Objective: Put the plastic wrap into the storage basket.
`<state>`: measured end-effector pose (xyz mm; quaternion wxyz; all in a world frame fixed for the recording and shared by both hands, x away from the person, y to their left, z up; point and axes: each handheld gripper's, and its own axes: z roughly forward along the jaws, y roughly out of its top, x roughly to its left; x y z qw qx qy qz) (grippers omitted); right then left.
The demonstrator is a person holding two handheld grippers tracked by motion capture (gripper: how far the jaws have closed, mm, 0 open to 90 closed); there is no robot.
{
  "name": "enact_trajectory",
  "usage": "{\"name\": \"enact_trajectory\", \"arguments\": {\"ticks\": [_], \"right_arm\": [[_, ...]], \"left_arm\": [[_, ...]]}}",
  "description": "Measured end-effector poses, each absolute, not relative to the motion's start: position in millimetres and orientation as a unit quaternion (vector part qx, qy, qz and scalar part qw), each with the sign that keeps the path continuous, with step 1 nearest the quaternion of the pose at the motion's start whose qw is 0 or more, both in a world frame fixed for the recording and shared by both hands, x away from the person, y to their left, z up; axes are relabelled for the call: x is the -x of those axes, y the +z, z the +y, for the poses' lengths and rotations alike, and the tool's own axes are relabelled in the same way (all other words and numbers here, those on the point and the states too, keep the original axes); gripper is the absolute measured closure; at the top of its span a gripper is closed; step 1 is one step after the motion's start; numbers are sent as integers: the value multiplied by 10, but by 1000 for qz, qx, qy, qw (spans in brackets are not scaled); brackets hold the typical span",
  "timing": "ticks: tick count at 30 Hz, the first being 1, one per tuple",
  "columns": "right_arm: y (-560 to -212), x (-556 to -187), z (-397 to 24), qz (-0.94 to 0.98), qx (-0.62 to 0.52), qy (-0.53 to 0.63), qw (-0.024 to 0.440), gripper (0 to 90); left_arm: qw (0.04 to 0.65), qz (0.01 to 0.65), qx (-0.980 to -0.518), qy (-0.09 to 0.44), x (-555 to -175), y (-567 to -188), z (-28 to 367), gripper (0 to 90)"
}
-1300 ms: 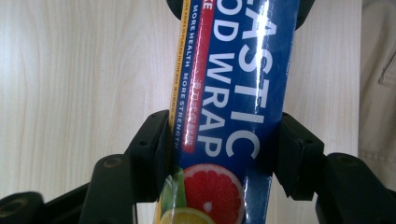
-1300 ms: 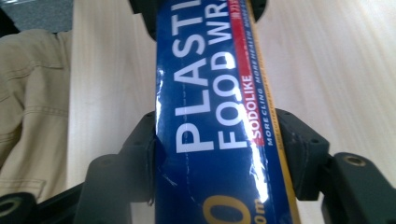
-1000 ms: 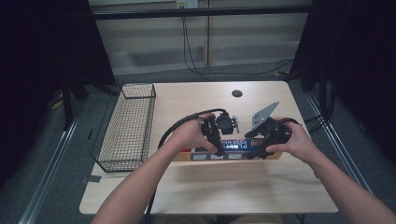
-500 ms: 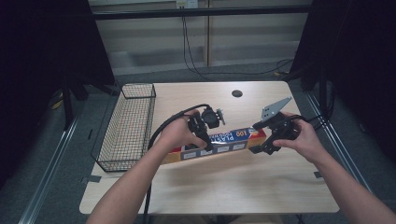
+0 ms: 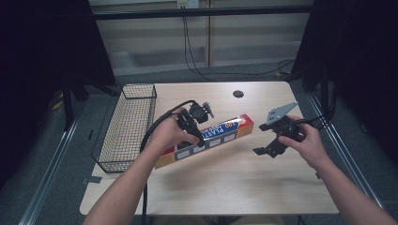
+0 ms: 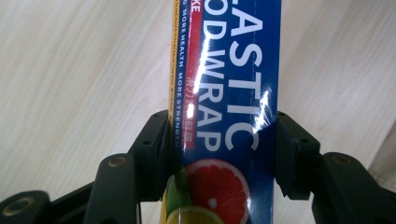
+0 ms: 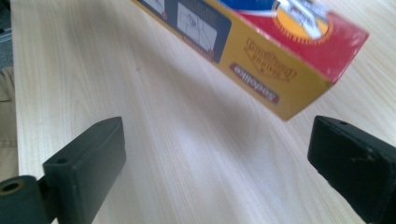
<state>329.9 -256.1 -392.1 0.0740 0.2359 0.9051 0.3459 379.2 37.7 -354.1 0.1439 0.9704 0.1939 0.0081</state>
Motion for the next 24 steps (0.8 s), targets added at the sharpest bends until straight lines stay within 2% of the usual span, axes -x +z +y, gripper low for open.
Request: {"name": "enact_trajectory", "arguments": {"ticks": [16,24], "right_arm": [[-4094,-3236,-2513,892,-269,350,101,43],[-4144,-3222,-2470,889,-272,356,93,37]], "left_arm": [[148,252,-956,20,-3850,-3459,562,455],[141,275,-951,27,-3882,-3434,654,455]]}}
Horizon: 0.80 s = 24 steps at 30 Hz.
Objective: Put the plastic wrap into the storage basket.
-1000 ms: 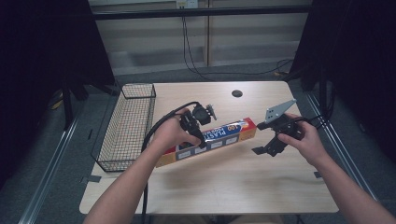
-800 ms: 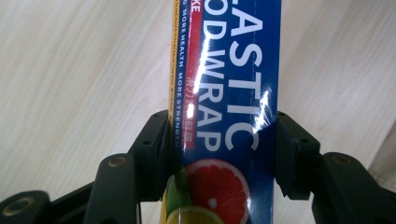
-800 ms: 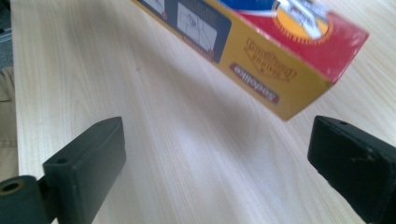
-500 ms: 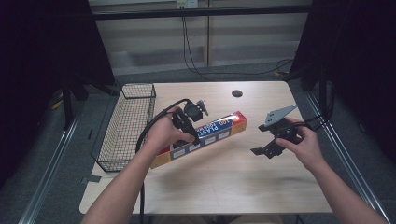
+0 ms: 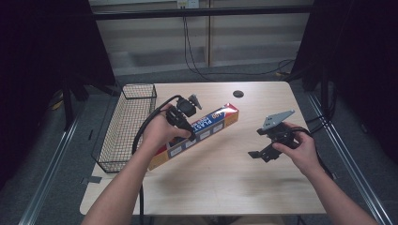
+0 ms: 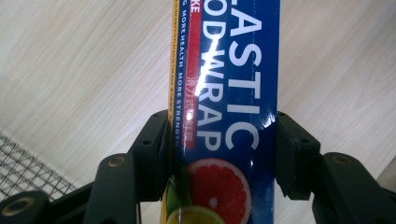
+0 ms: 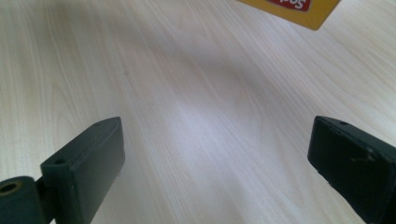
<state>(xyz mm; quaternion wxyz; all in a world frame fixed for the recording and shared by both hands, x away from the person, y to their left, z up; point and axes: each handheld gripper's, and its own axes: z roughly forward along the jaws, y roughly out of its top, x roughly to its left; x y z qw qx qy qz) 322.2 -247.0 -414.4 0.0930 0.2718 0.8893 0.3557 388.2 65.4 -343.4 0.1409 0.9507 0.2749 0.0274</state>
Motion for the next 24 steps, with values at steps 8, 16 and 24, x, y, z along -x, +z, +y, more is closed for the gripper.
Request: {"name": "enact_trajectory", "arguments": {"ticks": [8,16,24], "right_arm": [[-4198,-3199,-2429,890,-274,354,90,34],[-4253,-3187,-2412,890,-276,353,88,32],[-4284,-3176,-2381,887,-278,357,87,29]], "left_arm": [[139,301,-943,37,-3899,-3375,781,455],[140,331,-932,43,-3898,-3328,896,455],[135,352,-925,44,-3929,-3304,1017,455]]}}
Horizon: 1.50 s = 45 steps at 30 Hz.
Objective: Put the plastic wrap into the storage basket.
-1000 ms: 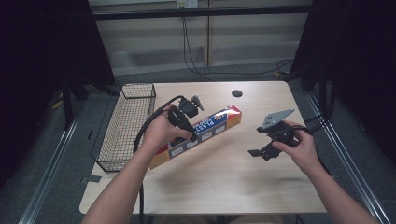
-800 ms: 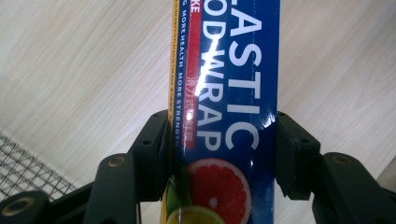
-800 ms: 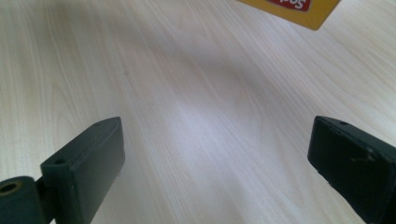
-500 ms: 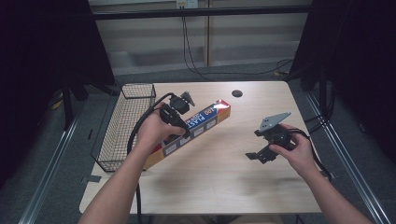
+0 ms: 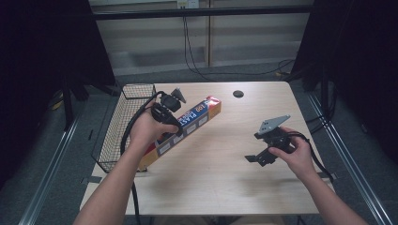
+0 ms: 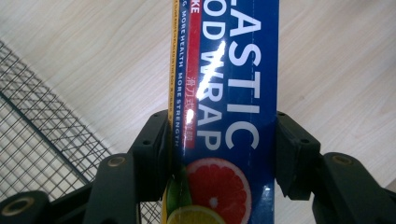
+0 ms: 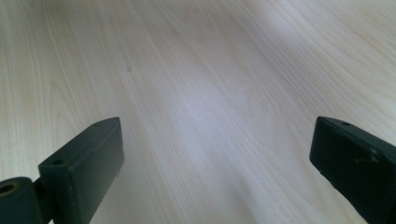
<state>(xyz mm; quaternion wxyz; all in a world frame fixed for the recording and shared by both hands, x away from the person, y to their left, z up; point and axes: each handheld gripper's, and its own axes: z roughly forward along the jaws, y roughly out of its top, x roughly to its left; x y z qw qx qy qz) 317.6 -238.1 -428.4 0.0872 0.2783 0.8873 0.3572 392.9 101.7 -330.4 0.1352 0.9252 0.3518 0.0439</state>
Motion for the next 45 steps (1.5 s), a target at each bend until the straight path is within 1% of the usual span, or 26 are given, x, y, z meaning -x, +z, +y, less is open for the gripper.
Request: {"name": "enact_trajectory", "arguments": {"ticks": [3,4,6,7,8,14,36,41,45], "right_arm": [[-4294,-3176,-2378,889,-278,352,89,28],[-4303,-3176,-2375,888,-280,355,83,28],[-4312,-3171,-2369,890,-279,350,85,28],[-4322,-3168,-2364,891,-277,352,79,27],[-4326,-3165,-2359,892,-278,348,85,26],[-4352,-3152,-2362,889,-278,354,80,27],[-4402,-3142,-2353,889,-273,360,77,25],[-4402,-3144,-2353,887,-278,361,69,25],[-4405,-3142,-2352,888,-278,359,73,25]], "left_arm": [[134,358,-923,48,-3930,-3298,1049,455],[134,360,-922,50,-3927,-3293,1057,455],[140,370,-917,48,-3926,-3289,1081,455],[145,378,-913,49,-3921,-3285,1089,455],[141,376,-915,51,-3924,-3271,1105,455],[133,388,-910,52,-3942,-3234,1182,455],[135,444,-884,53,-3961,-3190,1575,455],[128,458,-878,53,-3964,-3189,1659,455],[125,469,-873,55,-3968,-3202,1712,455]]}}
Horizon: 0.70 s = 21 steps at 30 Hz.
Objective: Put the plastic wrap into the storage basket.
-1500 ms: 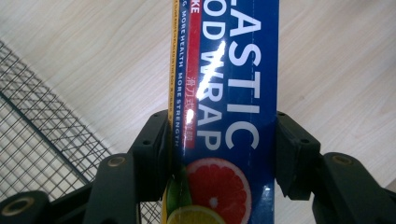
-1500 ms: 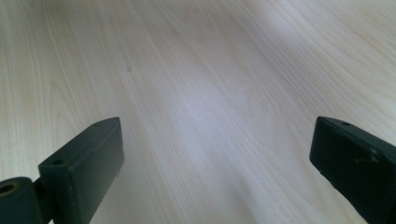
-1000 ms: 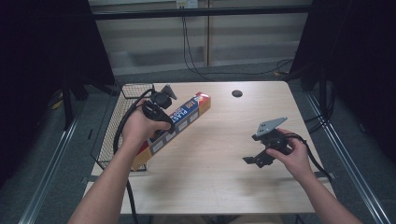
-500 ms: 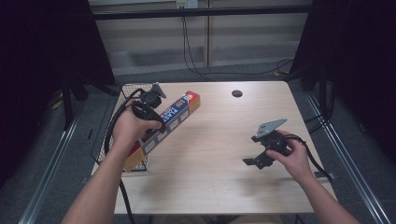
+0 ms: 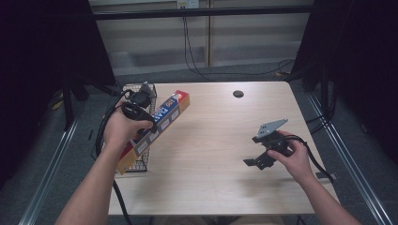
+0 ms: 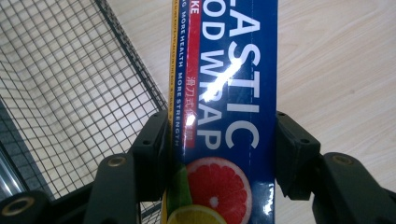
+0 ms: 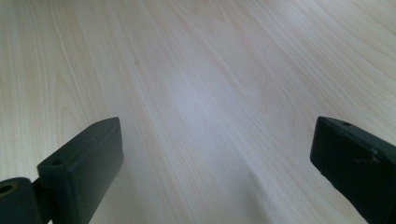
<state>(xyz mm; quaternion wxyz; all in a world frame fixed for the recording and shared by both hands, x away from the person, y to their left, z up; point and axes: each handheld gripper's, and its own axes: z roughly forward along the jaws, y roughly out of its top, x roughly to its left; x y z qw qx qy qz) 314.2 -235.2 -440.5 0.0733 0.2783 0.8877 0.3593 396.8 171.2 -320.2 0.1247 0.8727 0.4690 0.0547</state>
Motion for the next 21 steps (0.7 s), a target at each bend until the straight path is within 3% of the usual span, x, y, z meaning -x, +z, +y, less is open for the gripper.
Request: {"name": "enact_trajectory", "arguments": {"ticks": [21], "right_arm": [[-4402,-3133,-2387,885,-277,367,71,25]], "left_arm": [[129,531,-835,67,-4002,-3243,1939,454]]}}
